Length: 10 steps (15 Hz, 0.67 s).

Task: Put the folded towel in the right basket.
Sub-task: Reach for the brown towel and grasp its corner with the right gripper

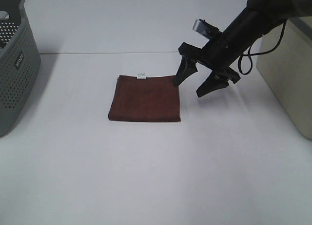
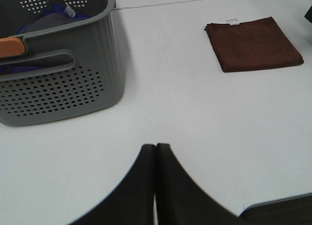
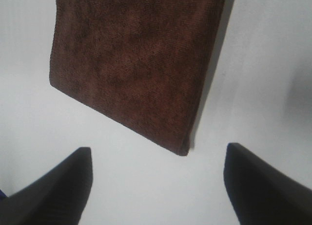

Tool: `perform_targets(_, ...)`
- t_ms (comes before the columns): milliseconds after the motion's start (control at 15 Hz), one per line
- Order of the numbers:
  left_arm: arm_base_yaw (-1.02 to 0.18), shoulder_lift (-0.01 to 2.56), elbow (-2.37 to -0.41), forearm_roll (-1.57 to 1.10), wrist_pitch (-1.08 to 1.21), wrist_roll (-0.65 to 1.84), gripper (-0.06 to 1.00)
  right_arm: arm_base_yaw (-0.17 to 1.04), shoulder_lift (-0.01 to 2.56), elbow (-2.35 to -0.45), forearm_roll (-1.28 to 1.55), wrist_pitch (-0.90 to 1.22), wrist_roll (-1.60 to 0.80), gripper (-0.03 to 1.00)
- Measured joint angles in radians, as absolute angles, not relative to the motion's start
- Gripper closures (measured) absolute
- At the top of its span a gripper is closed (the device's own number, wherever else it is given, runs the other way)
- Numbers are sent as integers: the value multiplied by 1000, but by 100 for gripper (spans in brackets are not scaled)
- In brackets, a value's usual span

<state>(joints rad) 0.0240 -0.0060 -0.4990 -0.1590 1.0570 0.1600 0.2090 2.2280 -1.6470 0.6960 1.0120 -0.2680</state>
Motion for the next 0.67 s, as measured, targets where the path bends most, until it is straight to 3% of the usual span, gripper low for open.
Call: perform_targets(667, 24, -6, -499, -159, 1057, 160, 94, 207, 2408, -1702, 910, 921, -403, 21)
